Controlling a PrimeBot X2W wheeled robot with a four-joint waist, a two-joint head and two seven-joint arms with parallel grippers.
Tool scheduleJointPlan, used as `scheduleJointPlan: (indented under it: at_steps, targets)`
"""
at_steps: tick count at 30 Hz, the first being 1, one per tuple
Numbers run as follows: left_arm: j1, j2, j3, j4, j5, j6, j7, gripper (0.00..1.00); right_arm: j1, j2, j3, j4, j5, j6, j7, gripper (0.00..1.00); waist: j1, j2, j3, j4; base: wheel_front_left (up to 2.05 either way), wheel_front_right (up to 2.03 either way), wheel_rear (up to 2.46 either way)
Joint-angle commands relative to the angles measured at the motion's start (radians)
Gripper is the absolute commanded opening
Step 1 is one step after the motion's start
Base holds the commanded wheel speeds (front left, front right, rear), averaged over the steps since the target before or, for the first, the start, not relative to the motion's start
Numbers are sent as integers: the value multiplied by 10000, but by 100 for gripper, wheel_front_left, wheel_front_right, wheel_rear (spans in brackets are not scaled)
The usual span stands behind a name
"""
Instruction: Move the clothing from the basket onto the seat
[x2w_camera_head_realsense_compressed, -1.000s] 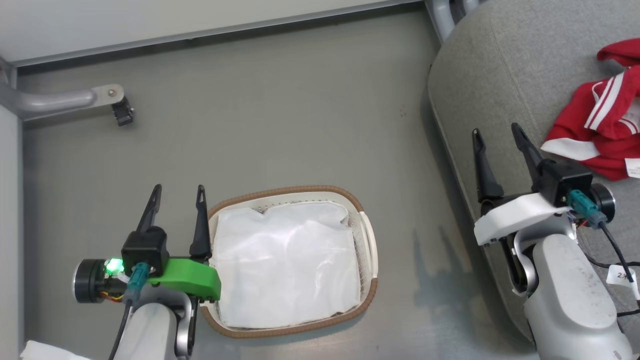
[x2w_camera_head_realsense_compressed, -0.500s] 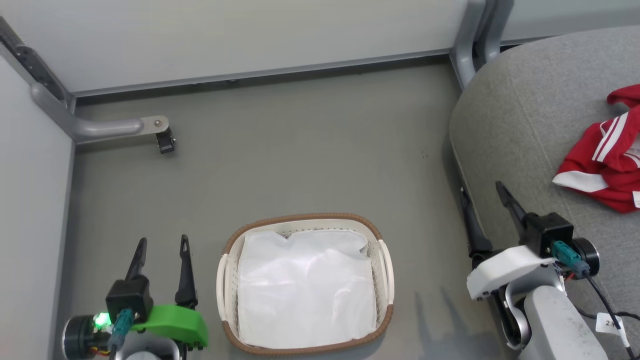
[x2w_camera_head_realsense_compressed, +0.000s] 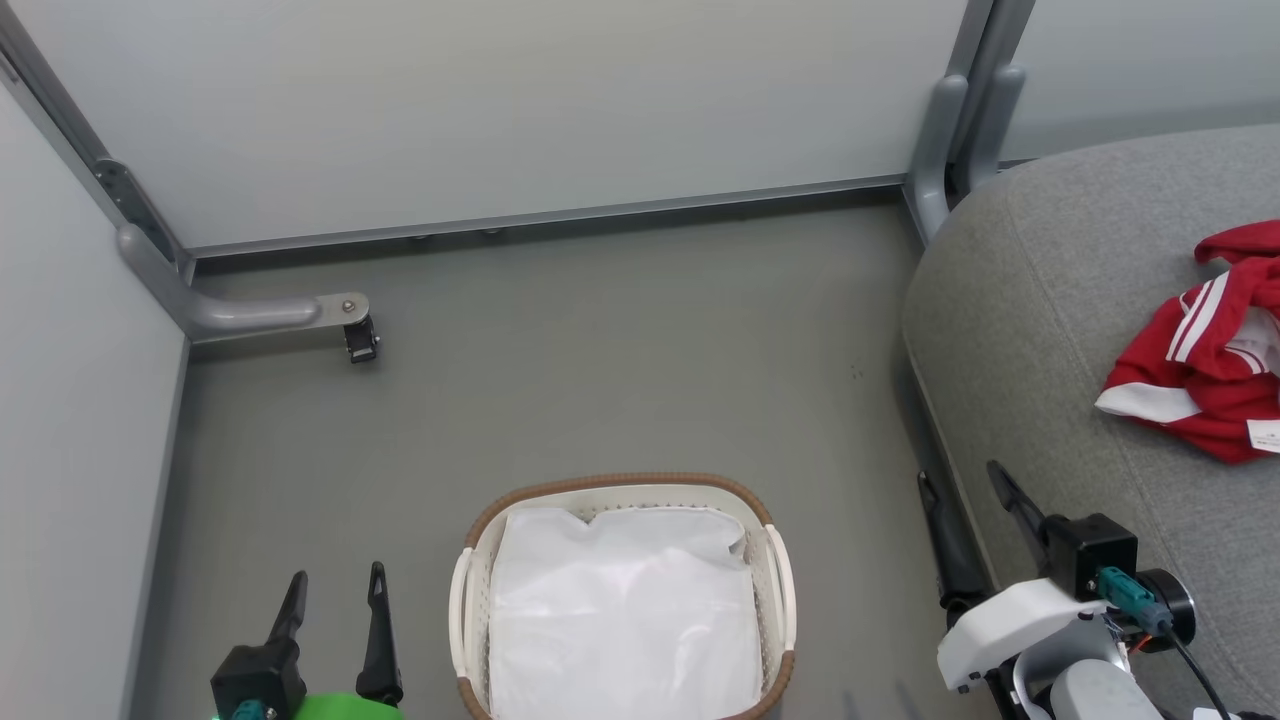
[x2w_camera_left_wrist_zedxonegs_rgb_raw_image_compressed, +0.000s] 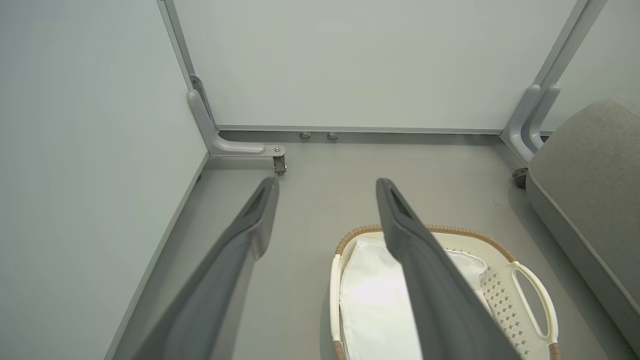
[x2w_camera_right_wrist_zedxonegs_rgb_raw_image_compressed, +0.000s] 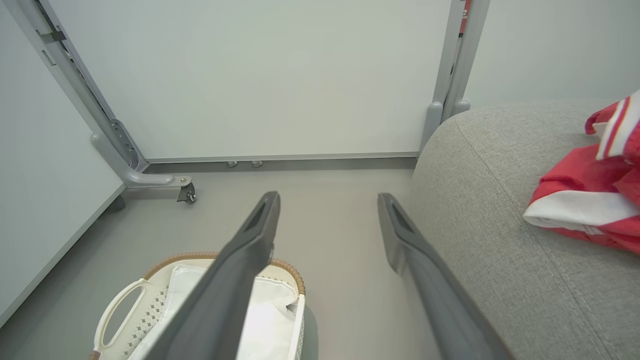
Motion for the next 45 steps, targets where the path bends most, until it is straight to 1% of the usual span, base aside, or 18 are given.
scheduleJointPlan:
  at_steps: [1, 4, 6, 7, 11, 25, 45]
  targets:
    - [168, 12, -36, 49, -124, -100, -7, 100, 143, -41, -35, 3, 60, -11, -3, 100, 0, 0, -69, 28, 0, 0, 0]
    - [216, 12, -43, 132, -251, -182, -7, 100, 209, -44, -22, 36, 59, -11, -3, 100, 0, 0, -120, 36, 0, 0, 0]
    - [299, 12, -32, 342, -472, -232, -7, 100, 299, -52, -235, 130, -4, -11, -3, 100, 0, 0, -188, 61, 0, 0, 0]
    - [102, -4, -21, 339, -454, -185, 2, 0, 174, 6, -232, 115, 5, 0, 0, 0, 0, 0, -161, 44, 0, 0, 0]
    - [107, -50, 0, 688, -532, -183, 44, 0, 312, 59, -240, 441, 95, 2, 50, 0, 0, 0, -171, 46, 0, 0, 0]
    - [-200, -40, 293, 382, -3102, -310, 738, 0, 280, 44, -535, 117, 2754, 0, 743, 0, 0, 0, -221, 44, 0, 0, 0]
    - [-544, -26, 619, -6, -6127, -459, 1536, 0, 249, 24, -870, -274, 5883, -2, 1544, 0, 0, 0, -292, 40, 0, 0, 0]
